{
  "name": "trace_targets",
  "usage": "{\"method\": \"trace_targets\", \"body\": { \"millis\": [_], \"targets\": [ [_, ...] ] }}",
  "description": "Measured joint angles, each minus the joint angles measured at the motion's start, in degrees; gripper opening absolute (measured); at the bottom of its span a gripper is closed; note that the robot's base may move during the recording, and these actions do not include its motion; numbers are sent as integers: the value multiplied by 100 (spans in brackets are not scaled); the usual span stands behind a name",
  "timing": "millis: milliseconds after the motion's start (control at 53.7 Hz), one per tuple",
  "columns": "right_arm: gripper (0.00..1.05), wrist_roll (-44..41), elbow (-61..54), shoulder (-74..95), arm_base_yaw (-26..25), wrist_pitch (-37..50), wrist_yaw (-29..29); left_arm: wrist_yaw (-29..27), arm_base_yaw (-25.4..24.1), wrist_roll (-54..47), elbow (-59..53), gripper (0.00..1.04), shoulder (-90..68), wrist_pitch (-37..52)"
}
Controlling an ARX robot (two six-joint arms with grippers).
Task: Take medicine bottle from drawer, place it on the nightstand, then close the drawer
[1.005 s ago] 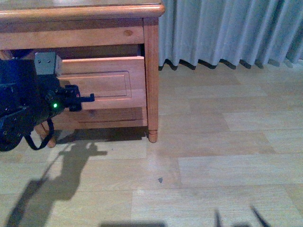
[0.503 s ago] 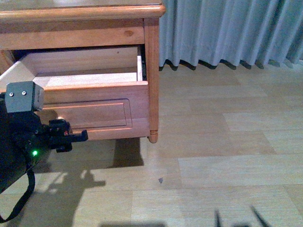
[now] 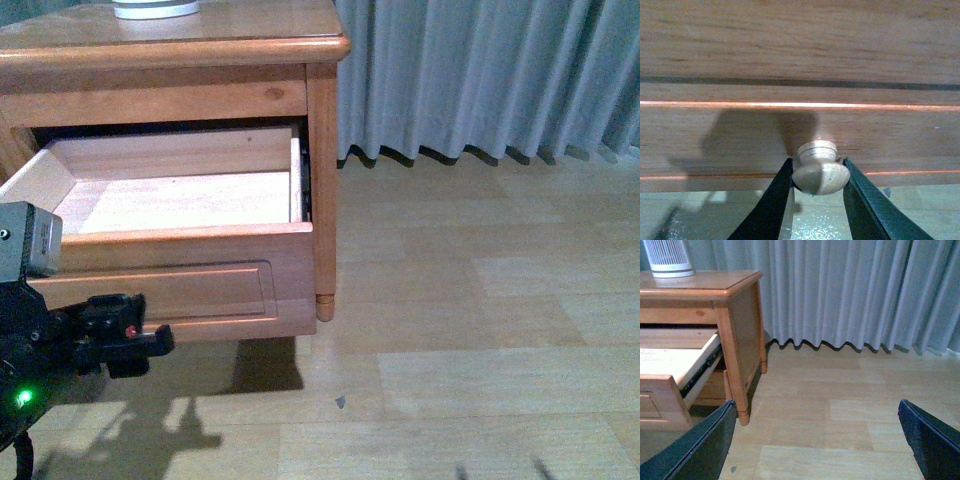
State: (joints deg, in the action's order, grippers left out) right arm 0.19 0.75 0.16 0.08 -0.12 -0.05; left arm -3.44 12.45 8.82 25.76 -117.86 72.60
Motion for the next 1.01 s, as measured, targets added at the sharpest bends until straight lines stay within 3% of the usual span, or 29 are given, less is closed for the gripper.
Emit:
{"method": "trace_targets", "body": {
  "millis": [316, 521, 763, 875, 1005],
  "targets": [
    [98, 0, 0, 0, 0, 0, 2, 37, -116, 201, -881, 100, 767, -389],
    [98, 0, 0, 0, 2, 0, 2, 361, -382, 310, -1408, 98, 3093, -2153],
    [98, 0, 2, 0, 0, 0, 2, 778, -328, 367, -1451, 98, 7125, -5368],
    [98, 2, 2, 0, 0, 0, 4, -623, 48, -293, -1808, 80, 8876, -5602],
    [98, 0, 2, 0, 0, 0, 0, -702, -157, -647, -1998, 57, 9779, -5805]
  ]
}}
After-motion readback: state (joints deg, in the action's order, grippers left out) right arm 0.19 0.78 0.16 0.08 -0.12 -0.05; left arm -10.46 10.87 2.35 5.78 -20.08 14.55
